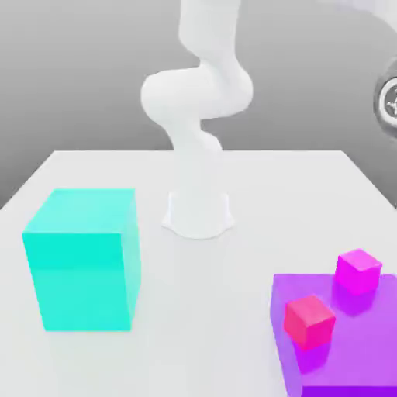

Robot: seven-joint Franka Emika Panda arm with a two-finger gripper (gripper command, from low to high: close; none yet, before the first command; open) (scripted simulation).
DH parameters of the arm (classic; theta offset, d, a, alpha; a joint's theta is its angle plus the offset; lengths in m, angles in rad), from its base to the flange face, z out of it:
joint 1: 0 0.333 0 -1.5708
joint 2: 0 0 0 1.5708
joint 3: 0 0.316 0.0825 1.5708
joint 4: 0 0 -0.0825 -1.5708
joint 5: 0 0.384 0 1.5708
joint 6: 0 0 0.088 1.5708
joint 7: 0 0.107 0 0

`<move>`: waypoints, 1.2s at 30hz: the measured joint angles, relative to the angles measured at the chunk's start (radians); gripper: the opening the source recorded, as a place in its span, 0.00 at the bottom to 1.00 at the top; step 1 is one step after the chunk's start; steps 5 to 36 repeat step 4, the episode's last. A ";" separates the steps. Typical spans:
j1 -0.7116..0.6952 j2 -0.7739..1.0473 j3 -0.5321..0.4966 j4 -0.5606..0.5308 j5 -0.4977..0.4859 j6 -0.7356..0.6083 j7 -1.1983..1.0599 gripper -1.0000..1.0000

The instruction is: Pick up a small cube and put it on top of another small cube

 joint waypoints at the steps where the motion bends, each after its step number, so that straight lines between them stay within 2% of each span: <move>1: 0.000 0.000 0.000 0.000 0.000 0.000 0.000 1.00; 36: 0.000 0.000 0.000 0.000 0.000 0.000 0.000 1.00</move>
